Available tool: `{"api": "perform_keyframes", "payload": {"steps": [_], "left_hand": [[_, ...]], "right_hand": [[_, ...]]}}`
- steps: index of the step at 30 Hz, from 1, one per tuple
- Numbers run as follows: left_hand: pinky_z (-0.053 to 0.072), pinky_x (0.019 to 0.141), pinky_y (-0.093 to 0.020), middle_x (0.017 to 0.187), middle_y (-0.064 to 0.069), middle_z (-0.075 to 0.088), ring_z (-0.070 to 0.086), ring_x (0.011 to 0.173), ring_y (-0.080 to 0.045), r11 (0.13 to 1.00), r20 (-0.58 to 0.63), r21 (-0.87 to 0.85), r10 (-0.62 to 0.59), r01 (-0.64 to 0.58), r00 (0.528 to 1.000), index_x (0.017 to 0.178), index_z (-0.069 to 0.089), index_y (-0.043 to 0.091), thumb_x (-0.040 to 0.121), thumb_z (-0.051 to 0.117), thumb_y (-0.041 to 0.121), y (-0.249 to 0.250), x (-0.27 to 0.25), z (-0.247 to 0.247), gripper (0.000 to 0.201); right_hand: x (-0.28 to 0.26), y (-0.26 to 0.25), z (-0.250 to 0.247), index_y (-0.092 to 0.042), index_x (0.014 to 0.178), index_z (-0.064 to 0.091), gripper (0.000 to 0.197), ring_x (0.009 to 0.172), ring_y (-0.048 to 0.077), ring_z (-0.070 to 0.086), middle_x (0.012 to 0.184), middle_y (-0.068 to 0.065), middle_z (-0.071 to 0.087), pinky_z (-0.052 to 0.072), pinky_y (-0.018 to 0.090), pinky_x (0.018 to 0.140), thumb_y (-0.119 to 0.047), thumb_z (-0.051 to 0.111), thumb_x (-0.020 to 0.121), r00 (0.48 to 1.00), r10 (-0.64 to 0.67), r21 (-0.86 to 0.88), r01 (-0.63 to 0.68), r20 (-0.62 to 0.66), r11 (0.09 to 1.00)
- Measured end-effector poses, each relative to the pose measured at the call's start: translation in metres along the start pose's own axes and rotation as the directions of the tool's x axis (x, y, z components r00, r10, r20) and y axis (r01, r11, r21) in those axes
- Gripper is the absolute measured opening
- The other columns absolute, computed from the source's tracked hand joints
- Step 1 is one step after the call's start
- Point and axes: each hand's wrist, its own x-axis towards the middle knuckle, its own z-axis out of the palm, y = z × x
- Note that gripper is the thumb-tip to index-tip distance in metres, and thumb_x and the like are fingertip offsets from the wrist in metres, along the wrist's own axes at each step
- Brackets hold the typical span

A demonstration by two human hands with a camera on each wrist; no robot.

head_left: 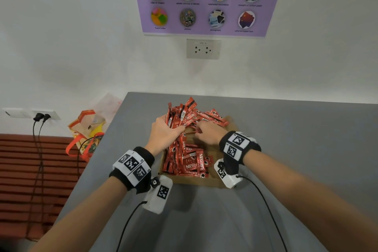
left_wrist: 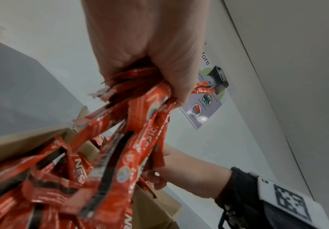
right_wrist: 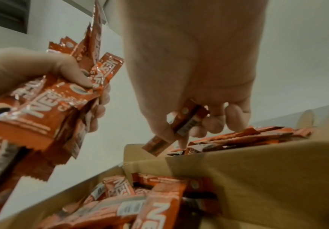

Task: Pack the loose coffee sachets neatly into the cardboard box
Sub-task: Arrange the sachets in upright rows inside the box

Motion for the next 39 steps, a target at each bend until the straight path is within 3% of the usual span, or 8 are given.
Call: {"api": "perform_keyframes", "payload": {"steps": [3, 9, 13, 16, 19, 27, 34, 39], "left_hand": [[0.056, 0.075, -0.039, 0.077, -0.003, 0.069, 0.067, 0.072, -0.02, 1.0, 0.001, 0.002, 0.0, 0.0, 1.0, 0.074, 0.057, 0.023, 0.078, 0.07, 0.015, 0.0, -0.001, 0.003, 0.016], [0.054, 0.073, -0.031, 0.077, 0.0, 0.068, 0.067, 0.075, -0.018, 0.999, 0.008, -0.003, 0.034, -0.034, 0.999, 0.075, 0.057, 0.026, 0.078, 0.07, 0.014, 0.003, -0.001, 0.008, 0.018], [0.056, 0.074, -0.032, 0.079, 0.002, 0.069, 0.068, 0.076, -0.018, 1.0, 0.016, -0.009, 0.02, -0.02, 1.0, 0.076, 0.056, 0.027, 0.079, 0.07, 0.013, 0.0, -0.001, 0.006, 0.02], [0.056, 0.073, -0.031, 0.08, 0.001, 0.069, 0.068, 0.076, -0.018, 1.0, 0.033, -0.003, 0.022, -0.021, 0.999, 0.079, 0.057, 0.025, 0.079, 0.069, 0.013, 0.0, -0.002, 0.007, 0.017], [0.057, 0.073, -0.032, 0.084, -0.006, 0.071, 0.069, 0.077, -0.022, 1.0, 0.044, -0.007, 0.021, -0.02, 0.999, 0.08, 0.059, 0.02, 0.08, 0.069, 0.013, 0.0, -0.003, 0.009, 0.012], [0.057, 0.075, -0.034, 0.084, -0.004, 0.071, 0.069, 0.078, -0.021, 0.999, 0.057, -0.015, 0.032, -0.031, 0.998, 0.079, 0.057, 0.025, 0.081, 0.069, 0.015, 0.002, -0.001, 0.009, 0.016], [0.057, 0.077, -0.037, 0.084, -0.004, 0.071, 0.069, 0.078, -0.021, 0.999, 0.057, -0.02, 0.026, -0.025, 0.998, 0.079, 0.056, 0.026, 0.08, 0.068, 0.013, 0.001, -0.002, 0.006, 0.018], [0.058, 0.076, -0.038, 0.083, -0.006, 0.071, 0.069, 0.076, -0.024, 0.999, 0.053, -0.02, 0.032, -0.031, 0.998, 0.08, 0.057, 0.024, 0.08, 0.068, 0.013, 0.003, -0.003, 0.007, 0.015]], "right_hand": [[0.0, -0.001, 0.0, -0.005, 0.105, 0.057, 0.023, 0.083, 0.017, 0.049, 0.107, 0.013, 0.061, 0.035, 0.026, 0.072, -0.022, 0.044, 0.097, 0.997, -0.073, 0.075, 0.075, -0.036, 0.994], [-0.01, -0.002, -0.007, -0.009, 0.115, 0.059, 0.029, 0.103, 0.017, 0.047, 0.114, 0.008, 0.057, 0.04, 0.032, 0.093, -0.027, 0.053, 0.093, 0.981, -0.178, 0.029, 0.181, -0.08, 0.983], [-0.03, 0.006, -0.011, -0.014, 0.098, 0.061, 0.013, 0.092, 0.014, 0.058, 0.095, -0.002, 0.058, 0.046, 0.021, 0.077, -0.024, 0.058, 0.09, 0.993, -0.072, 0.038, 0.076, -0.091, 0.996], [-0.048, 0.01, -0.006, -0.01, 0.1, 0.057, 0.025, 0.083, 0.016, 0.06, 0.088, -0.001, 0.057, 0.052, 0.026, 0.077, -0.032, 0.061, 0.088, 0.995, 0.049, -0.128, -0.037, 0.091, 0.991], [-0.056, 0.016, 0.007, -0.009, 0.101, 0.056, 0.038, 0.089, 0.022, 0.062, 0.099, 0.005, 0.062, 0.053, 0.033, 0.079, -0.041, 0.066, 0.083, 0.989, 0.127, -0.311, -0.099, 0.071, 0.945], [-0.055, 0.019, 0.024, -0.011, 0.105, 0.055, 0.025, 0.097, 0.025, 0.061, 0.108, 0.006, 0.061, 0.05, 0.034, 0.08, -0.022, 0.064, 0.084, 0.986, 0.164, -0.258, -0.151, 0.029, 0.954], [-0.055, 0.016, 0.027, -0.01, 0.106, 0.055, 0.047, 0.095, 0.024, 0.062, 0.105, 0.005, 0.062, 0.049, 0.034, 0.078, -0.046, 0.067, 0.079, 0.992, 0.125, -0.311, -0.109, 0.032, 0.944], [-0.055, 0.014, 0.027, -0.011, 0.11, 0.053, 0.044, 0.098, 0.024, 0.06, 0.108, 0.006, 0.062, 0.047, 0.034, 0.077, -0.035, 0.071, 0.078, 0.989, 0.135, -0.29, -0.11, 0.066, 0.951]]}}
